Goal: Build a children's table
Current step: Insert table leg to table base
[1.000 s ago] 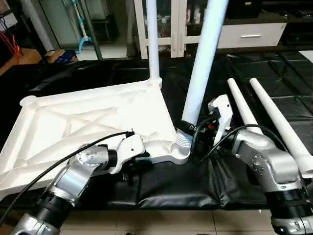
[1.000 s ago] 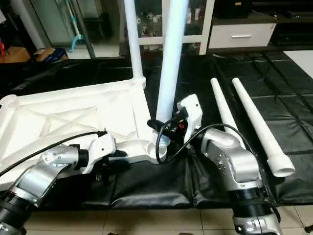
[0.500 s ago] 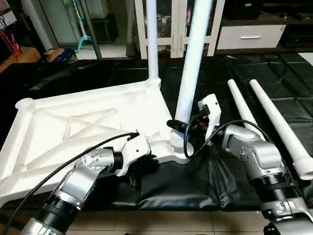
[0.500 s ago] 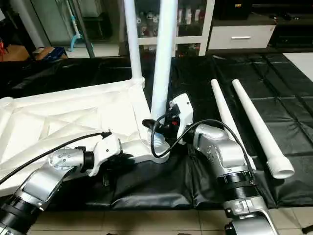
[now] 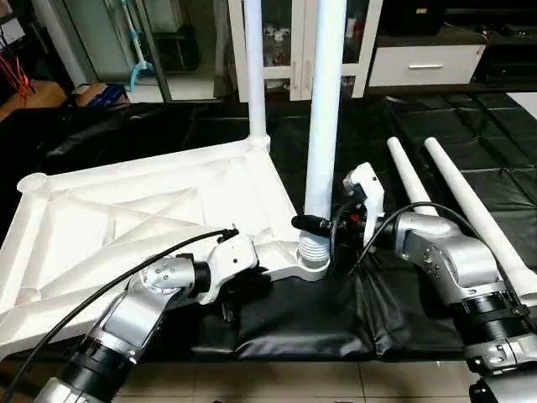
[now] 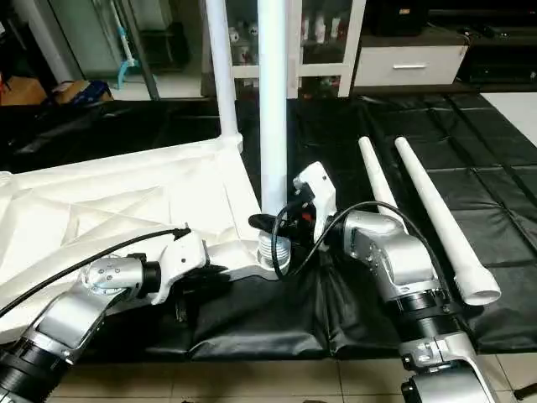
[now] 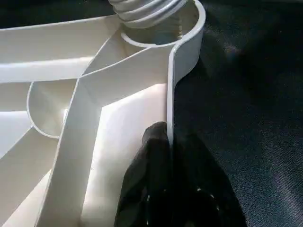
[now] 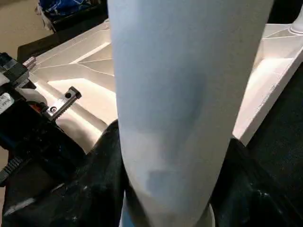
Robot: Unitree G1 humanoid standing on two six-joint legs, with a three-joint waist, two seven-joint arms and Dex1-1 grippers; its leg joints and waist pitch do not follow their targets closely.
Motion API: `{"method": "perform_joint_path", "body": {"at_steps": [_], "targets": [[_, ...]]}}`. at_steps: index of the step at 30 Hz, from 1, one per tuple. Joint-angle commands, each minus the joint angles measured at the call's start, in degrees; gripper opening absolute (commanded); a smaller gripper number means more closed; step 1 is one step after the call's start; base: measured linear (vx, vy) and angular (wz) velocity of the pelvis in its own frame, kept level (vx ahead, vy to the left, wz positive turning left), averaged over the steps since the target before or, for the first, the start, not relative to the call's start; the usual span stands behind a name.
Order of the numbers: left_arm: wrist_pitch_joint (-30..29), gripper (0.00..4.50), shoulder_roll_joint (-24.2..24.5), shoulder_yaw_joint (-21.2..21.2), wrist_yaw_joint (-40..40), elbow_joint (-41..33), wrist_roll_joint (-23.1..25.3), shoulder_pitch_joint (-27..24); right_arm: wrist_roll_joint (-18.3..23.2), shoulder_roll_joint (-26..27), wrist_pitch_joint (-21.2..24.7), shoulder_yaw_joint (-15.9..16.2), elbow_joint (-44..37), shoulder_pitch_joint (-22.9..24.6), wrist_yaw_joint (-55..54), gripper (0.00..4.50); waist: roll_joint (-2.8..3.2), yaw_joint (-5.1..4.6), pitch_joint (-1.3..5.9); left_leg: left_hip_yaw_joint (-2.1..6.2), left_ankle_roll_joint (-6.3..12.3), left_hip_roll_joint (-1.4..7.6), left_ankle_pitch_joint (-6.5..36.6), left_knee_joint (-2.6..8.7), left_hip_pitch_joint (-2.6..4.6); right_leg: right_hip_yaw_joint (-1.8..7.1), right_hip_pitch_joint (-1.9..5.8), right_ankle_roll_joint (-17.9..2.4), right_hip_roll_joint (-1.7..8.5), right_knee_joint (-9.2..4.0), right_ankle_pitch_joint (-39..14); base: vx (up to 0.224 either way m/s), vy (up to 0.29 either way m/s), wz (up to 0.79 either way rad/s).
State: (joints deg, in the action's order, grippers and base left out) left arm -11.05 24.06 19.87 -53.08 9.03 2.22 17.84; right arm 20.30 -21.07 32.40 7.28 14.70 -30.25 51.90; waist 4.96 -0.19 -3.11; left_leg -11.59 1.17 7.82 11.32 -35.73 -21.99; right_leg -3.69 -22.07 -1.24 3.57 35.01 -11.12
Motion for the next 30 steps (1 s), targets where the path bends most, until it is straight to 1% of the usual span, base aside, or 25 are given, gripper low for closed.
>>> {"method": "perform_joint_path", "body": {"at_steps": [1,3,5,7,9,10,12,13,14,16,18,19,20,21,22,23,24,25,26,27,30], "targets": [[-0.5,0.0,0.2,-0.3,2.1,1.5,0.9,-0.8,-0.8,-0.3,0.0,0.7,0.4,0.4,0.1,1.9,-1.3,0.32,3.29,3.43,-0.06,5.68,16.4,5.04,1.25,3.61,1.35,-10.7,6.0,-4.97,-19.8,0.0,0.0,0.0],[-0.7,0.0,0.1,-0.1,2.0,1.3,1.0,-0.7,-1.1,0.1,-0.2,1.3,1.1,0.3,0.1,1.9,-1.24,0.3,3.27,3.44,-0.19,5.7,16.7,5.09,1.31,3.6,1.31,-10.7,5.96,-4.98,-19.9,0.0,0.0,0.0],[-0.7,0.0,-0.1,0.2,2.1,1.7,1.2,-0.3,-1.4,1.0,0.2,2.2,0.9,0.2,0.1,1.9,-1.38,0.25,3.24,3.47,-0.3,5.69,17.1,5.14,1.26,3.59,1.3,-10.7,5.96,-5.0,-20.1,0.0,0.0,0.0],[-0.6,0.0,-0.2,0.2,2.2,2.1,1.3,0.0,-1.6,1.0,0.4,2.9,0.3,0.2,0.6,1.9,-1.39,0.27,3.2,3.51,-0.45,5.71,17.4,5.19,1.32,3.56,1.19,-10.7,5.91,-4.97,-20.5,0.0,0.0,0.0],[-0.5,0.0,-0.2,0.3,2.4,2.6,1.6,0.3,-1.9,0.8,0.3,3.5,-0.2,0.3,1.0,1.9,-1.3,0.3,3.13,3.52,-0.76,5.71,17.9,5.19,1.37,3.63,1.14,-10.6,5.97,-5.03,-20.9,0.0,0.0,0.0],[-0.4,0.0,-0.2,0.4,2.5,3.0,1.9,0.5,-2.0,0.6,0.3,3.6,-0.4,0.4,1.1,1.9,-1.4,0.32,3.18,3.51,-0.94,5.73,18.1,5.2,1.4,3.65,1.16,-10.5,5.99,-5.02,-21.1,0.0,0.0,0.0],[-0.3,0.0,-0.2,0.5,2.5,3.3,2.1,0.6,-2.0,0.5,0.3,3.6,-0.4,0.4,1.2,1.9,-1.41,0.3,3.14,3.55,-1.0,5.75,18.2,5.27,1.38,3.67,1.19,-10.5,6.03,-5.01,-21.0,0.0,0.0,0.0],[-0.3,0.0,-0.4,0.4,2.6,3.8,2.1,1.2,-2.2,-0.1,0.4,3.7,-0.9,0.5,1.4,1.9,-1.23,0.31,3.11,3.52,-1.14,5.72,18.5,5.21,1.45,3.71,1.13,-10.4,6.05,-5.16,-21.3,0.0,0.0,0.0],[-0.4,0.0,-0.5,0.3,2.6,4.0,2.0,1.5,-2.4,-0.6,0.3,3.7,-1.3,0.6,1.6,1.9,-1.27,0.42,3.13,3.5,-1.3,5.76,18.9,5.21,1.64,3.7,1.04,-10.3,6.0,-5.19,-21.4,0.0,0.0,0.0],[-0.3,0.0,-0.6,0.3,2.1,4.2,1.8,2.0,-3.2,-0.9,-0.9,3.6,-0.8,0.5,1.0,1.9,-1.16,0.53,3.1,3.52,-1.49,5.75,19.2,5.27,1.59,3.7,1.03,-10.2,6.03,-5.2,-21.7,0.0,0.0,0.0],[-0.2,0.0,-0.6,0.3,1.8,4.3,1.7,2.1,-3.7,-0.6,-1.7,3.4,0.0,0.3,0.5,1.9,-1.24,0.51,3.06,3.57,-1.7,5.72,19.8,5.26,1.61,3.71,0.98,-10.1,6.07,-5.26,-22.2,0.0,0.0,0.0],[-0.1,0.0,-0.7,0.3,1.7,4.3,1.5,2.1,-4.1,0.0,-2.3,3.2,1.3,-0.1,0.0,1.9,-1.06,0.4,3.04,3.64,-1.92,5.73,20.3,5.3,1.53,3.68,0.97,-10.1,6.13,-5.29,-22.6,0.0,0.0,0.0],[-0.1,0.0,-0.6,0.4,1.5,4.2,1.5,2.0,-4.2,0.3,-2.5,3.4,1.6,-0.1,0.0,1.9,-1.1,0.34,3.06,3.72,-2.03,5.73,20.7,5.34,1.54,3.66,0.99,-10.0,6.11,-5.3,-22.8,0.0,0.0,0.0],[0.0,0.0,-0.5,0.5,1.4,4.2,1.5,2.0,-4.4,0.6,-2.7,3.5,1.9,-0.1,0.0,1.9,-1.0,0.36,3.06,3.74,-2.1,5.74,20.9,5.37,1.62,3.64,0.94,-10.0,6.06,-5.26,-22.7,0.0,0.0,0.0],[0.0,0.0,-0.5,0.5,1.4,4.2,1.5,2.0,-4.4,0.6,-2.7,3.5,1.9,-0.1,0.0,1.9,-1.06,0.33,3.04,3.69,-2.19,5.71,21.3,5.31,1.68,3.68,0.87,-10.0,6.14,-5.39,-22.9,0.0,0.0,0.0],[0.0,0.0,-0.5,0.5,1.3,4.1,1.6,1.9,-4.4,0.9,-2.7,3.8,2.1,0.0,0.1,1.9,-1.05,0.34,3.08,3.74,-2.2,5.73,21.2,5.33,1.66,3.68,0.93,-10.1,6.13,-5.31,-22.7,0.0,0.0,0.0],[0.0,0.0,-0.3,0.4,1.2,4.0,1.7,1.6,-4.8,1.2,-3.1,4.8,2.2,0.3,0.5,1.9,-1.04,0.32,3.07,3.77,-2.14,5.77,21.0,5.42,1.55,3.66,0.99,-10.1,6.06,-5.22,-22.1,0.0,0.0,0.0],[-0.1,0.0,-0.2,0.4,1.2,4.0,1.7,1.5,-4.7,1.5,-3.2,5.0,2.1,0.5,0.8,1.9,-0.77,0.36,3.08,3.76,-2.26,5.8,21.2,5.49,1.63,3.65,0.93,-10.2,6.01,-5.14,-21.5,0.0,0.0,0.0],[-0.1,0.0,-0.2,0.4,1.2,3.9,1.7,1.5,-4.6,1.6,-3.2,5.1,2.0,0.5,1.0,1.9,-0.99,0.28,3.08,3.67,-2.3,5.72,21.3,5.43,1.59,3.68,0.94,-10.4,6.0,-5.16,-21.3,0.0,0.0,0.0],[-0.1,0.0,-0.1,0.4,1.1,4.0,1.6,1.5,-4.5,1.7,-3.1,5.0,2.0,0.6,1.0,1.9,-1.06,0.36,3.1,3.69,-2.23,5.74,21.2,5.43,1.6,3.71,0.98,-10.5,6.11,-5.18,-21.2,0.0,0.0,0.0],[0.1,0.0,0.1,0.4,1.1,4.2,1.8,1.7,-4.5,1.5,-3.5,4.6,2.2,1.0,1.2,1.9,-1.03,0.38,3.06,3.7,-2.08,5.77,21.1,5.42,1.62,3.72,0.97,-10.5,6.09,-5.2,-21.7,0.0,0.0,0.0]]}}
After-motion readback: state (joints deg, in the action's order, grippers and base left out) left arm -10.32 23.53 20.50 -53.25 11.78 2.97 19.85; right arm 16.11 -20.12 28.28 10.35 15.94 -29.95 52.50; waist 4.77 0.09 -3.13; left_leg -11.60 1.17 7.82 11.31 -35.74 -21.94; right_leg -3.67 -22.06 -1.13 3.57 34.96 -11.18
